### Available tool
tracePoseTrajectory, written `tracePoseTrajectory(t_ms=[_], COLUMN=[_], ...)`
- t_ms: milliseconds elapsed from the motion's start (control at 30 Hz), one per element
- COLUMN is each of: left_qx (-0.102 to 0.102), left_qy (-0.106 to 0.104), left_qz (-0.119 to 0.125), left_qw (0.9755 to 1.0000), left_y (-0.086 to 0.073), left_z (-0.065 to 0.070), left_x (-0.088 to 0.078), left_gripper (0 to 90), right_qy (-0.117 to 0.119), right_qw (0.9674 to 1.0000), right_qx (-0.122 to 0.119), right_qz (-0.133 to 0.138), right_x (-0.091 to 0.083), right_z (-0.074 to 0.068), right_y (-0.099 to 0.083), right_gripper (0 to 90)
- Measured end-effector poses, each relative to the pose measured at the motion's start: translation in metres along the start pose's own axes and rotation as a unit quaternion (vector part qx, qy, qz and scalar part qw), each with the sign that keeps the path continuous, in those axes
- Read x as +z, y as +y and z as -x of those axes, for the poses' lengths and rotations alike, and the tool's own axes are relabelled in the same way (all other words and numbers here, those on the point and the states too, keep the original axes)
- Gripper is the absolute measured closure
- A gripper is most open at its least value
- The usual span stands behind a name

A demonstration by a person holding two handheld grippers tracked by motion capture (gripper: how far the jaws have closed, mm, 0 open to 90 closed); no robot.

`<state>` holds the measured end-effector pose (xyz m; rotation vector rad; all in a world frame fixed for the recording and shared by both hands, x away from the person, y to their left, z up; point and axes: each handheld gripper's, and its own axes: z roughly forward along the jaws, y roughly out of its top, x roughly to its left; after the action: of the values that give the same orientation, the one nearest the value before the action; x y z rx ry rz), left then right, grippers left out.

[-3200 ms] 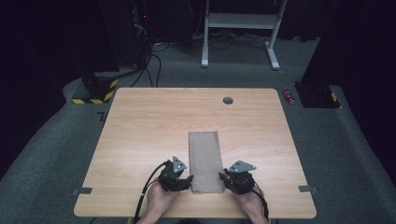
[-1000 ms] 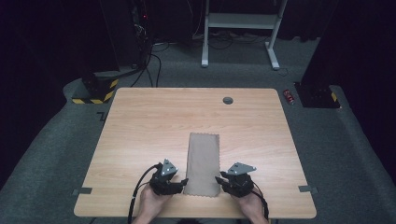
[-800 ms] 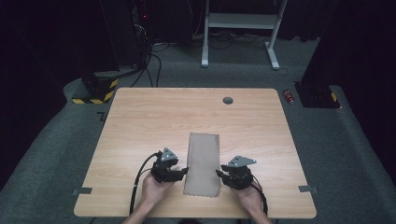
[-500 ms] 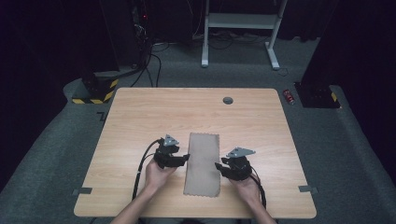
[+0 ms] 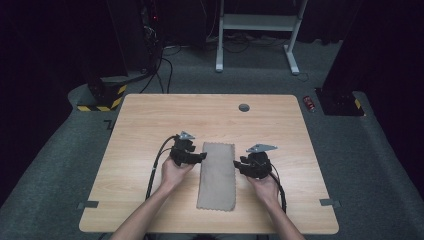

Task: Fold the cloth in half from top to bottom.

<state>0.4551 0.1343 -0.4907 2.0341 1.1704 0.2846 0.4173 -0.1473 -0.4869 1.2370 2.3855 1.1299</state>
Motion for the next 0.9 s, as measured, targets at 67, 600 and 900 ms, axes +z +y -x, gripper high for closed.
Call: tracePoseTrajectory(t_ms=[67,600,900], left_qx=[-0.004,-0.012,-0.015], left_qy=[0.003,0.033,0.045], left_qz=[0.012,-0.018,-0.029], left_qw=[0.9999,0.9992,0.9985], left_y=[0.004,0.033,0.031], left_z=[-0.003,-0.011,-0.016], left_x=[0.000,0.037,0.050], left_gripper=[40.2,43.1,44.5], right_qy=[-0.002,-0.037,-0.063], right_qw=[1.0000,0.9987,0.9965], right_qx=[0.000,0.036,0.048], right_qz=[-0.002,-0.007,-0.026], right_x=[0.004,0.037,0.058], right_z=[0.003,0.021,0.034], right_y=[0.004,0.032,0.033], right_gripper=[62.1,67.2,66.4])
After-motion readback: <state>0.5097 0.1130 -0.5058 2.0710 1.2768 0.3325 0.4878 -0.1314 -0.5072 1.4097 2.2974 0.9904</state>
